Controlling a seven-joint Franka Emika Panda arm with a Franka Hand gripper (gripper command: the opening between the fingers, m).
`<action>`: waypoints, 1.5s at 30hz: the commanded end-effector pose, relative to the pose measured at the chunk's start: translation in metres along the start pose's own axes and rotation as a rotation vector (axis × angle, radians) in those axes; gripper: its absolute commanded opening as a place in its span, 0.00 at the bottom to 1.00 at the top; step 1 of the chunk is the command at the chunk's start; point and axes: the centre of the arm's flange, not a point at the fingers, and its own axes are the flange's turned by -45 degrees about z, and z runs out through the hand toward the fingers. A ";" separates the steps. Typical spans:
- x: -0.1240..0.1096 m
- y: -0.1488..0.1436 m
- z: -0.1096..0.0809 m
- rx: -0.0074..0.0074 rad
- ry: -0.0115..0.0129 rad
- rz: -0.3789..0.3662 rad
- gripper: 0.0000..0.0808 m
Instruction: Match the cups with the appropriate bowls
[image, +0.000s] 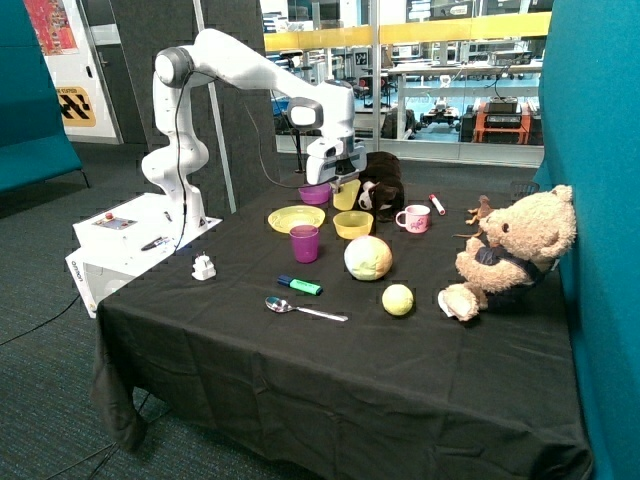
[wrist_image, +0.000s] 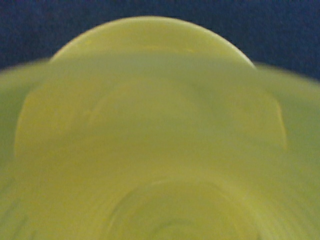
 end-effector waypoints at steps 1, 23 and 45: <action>0.017 -0.012 0.018 0.0001 0.0032 -0.019 0.00; 0.020 -0.019 0.066 0.0000 0.0032 -0.062 0.00; 0.024 -0.011 0.071 0.0000 0.0032 -0.089 0.05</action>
